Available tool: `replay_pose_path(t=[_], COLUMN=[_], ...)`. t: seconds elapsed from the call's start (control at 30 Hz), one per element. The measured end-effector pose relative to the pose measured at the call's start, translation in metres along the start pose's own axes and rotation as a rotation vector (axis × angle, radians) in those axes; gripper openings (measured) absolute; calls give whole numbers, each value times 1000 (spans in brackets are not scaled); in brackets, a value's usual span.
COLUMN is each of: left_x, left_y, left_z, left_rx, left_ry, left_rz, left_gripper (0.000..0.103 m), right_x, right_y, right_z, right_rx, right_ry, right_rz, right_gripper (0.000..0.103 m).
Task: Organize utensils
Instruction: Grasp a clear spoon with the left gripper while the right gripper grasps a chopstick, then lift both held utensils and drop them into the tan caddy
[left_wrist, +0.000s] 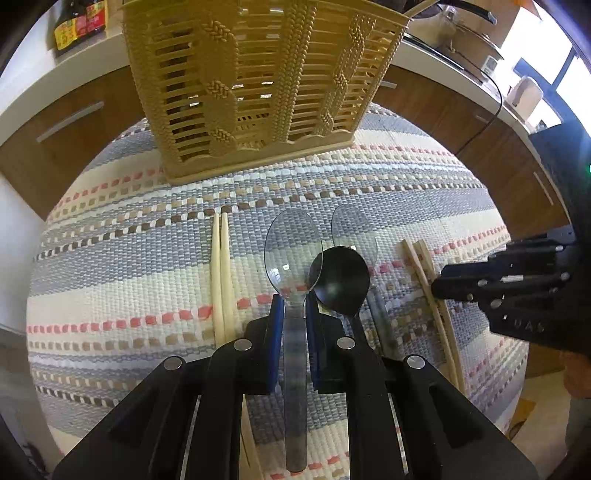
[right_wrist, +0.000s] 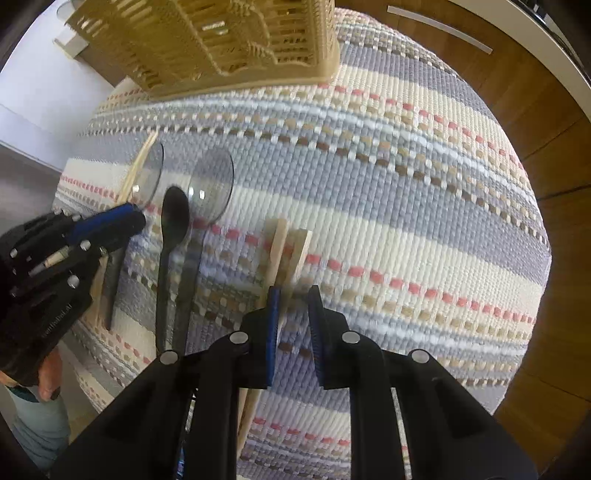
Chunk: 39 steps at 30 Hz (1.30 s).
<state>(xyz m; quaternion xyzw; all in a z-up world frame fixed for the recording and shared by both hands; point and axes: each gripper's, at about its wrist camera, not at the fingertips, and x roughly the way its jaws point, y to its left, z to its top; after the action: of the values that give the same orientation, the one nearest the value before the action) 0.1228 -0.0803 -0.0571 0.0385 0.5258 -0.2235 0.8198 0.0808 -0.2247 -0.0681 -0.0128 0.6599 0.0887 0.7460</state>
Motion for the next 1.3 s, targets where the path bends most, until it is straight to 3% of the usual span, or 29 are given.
replay_pose_path(t=[0.3,0.43,0.57,0.73,0.93,1.0,1.3], left_x=[-2,-16,-44,-90,-155,-175,-214], left_y=[-4,-1,4,14,28,33,43], left_z=[-3,-4,-5,-2,16,22,84], left_rx=[-9,-25,-55,-91,-126,-140,-235], left_ry=[-6,-52,-142,-281,-500,-605,-925], left_rz=[-12,-34,-72,-99,-91,-82,-45], left_gripper=[10,10,10,10,10,10,10], right_x=[5,0,-15,-68,-149,-167,-241], right_y=[12,7,-2,6,20,23,31], right_z=[4,1,-4,-15,-20,-19,33], right_rx=[8,-4,-1,-40,-112,-121,-85], right_ry=[52,15,-36,-202,-513,-605,-954], right_rz=[-14,-9,38,89,151,172,229], right_gripper=[14,4,4,4,4,4,4])
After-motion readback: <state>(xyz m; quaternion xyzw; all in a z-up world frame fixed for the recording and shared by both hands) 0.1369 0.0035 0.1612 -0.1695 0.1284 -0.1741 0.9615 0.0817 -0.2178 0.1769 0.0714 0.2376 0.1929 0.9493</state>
